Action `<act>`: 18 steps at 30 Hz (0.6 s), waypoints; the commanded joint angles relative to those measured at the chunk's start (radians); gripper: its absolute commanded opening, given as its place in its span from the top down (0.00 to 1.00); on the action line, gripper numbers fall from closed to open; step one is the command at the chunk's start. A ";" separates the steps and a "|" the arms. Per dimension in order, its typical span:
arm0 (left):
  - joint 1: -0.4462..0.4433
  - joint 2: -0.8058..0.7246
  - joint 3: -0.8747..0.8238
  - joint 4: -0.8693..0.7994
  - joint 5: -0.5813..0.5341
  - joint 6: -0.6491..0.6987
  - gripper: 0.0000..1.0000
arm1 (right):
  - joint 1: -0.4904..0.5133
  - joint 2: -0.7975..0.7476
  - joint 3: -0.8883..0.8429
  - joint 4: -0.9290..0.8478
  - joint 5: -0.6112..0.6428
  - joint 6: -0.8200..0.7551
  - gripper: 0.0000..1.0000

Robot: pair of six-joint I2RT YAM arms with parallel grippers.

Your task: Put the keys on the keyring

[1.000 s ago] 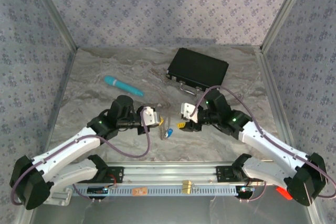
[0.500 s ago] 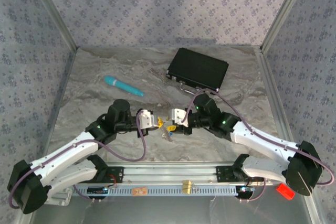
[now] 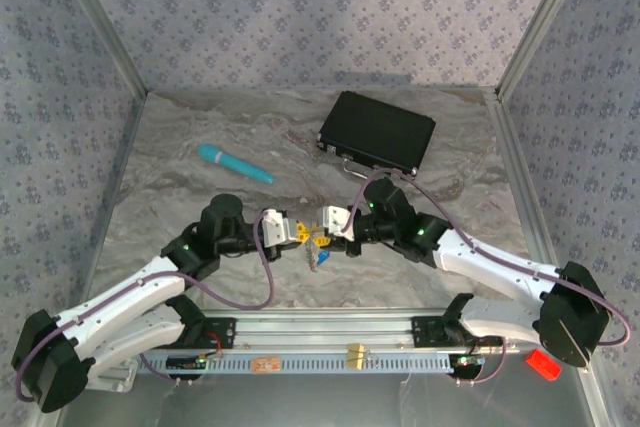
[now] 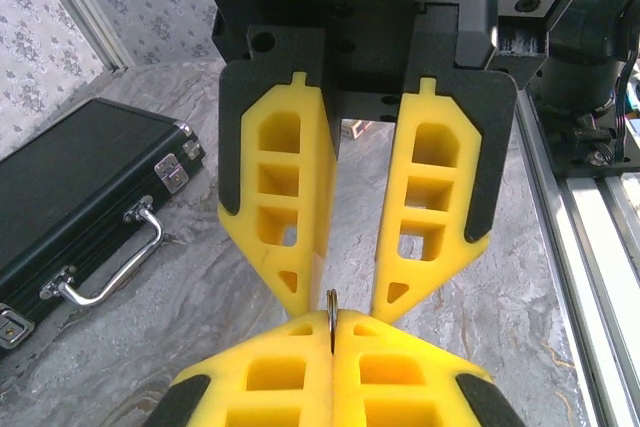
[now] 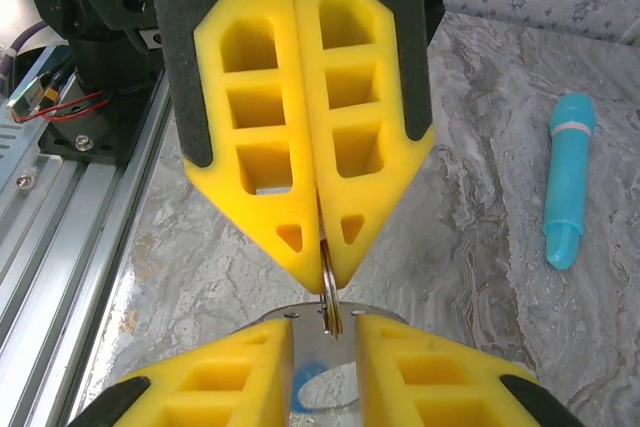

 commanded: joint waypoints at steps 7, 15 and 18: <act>-0.011 -0.027 -0.002 0.067 0.016 -0.025 1.00 | 0.011 0.019 0.026 0.039 -0.032 0.030 0.85; -0.012 -0.038 -0.011 0.077 -0.024 -0.046 0.98 | 0.014 0.021 0.044 0.025 -0.020 0.042 1.00; -0.012 -0.054 -0.024 0.082 -0.065 -0.061 0.81 | 0.014 0.010 0.056 -0.019 -0.001 0.030 1.00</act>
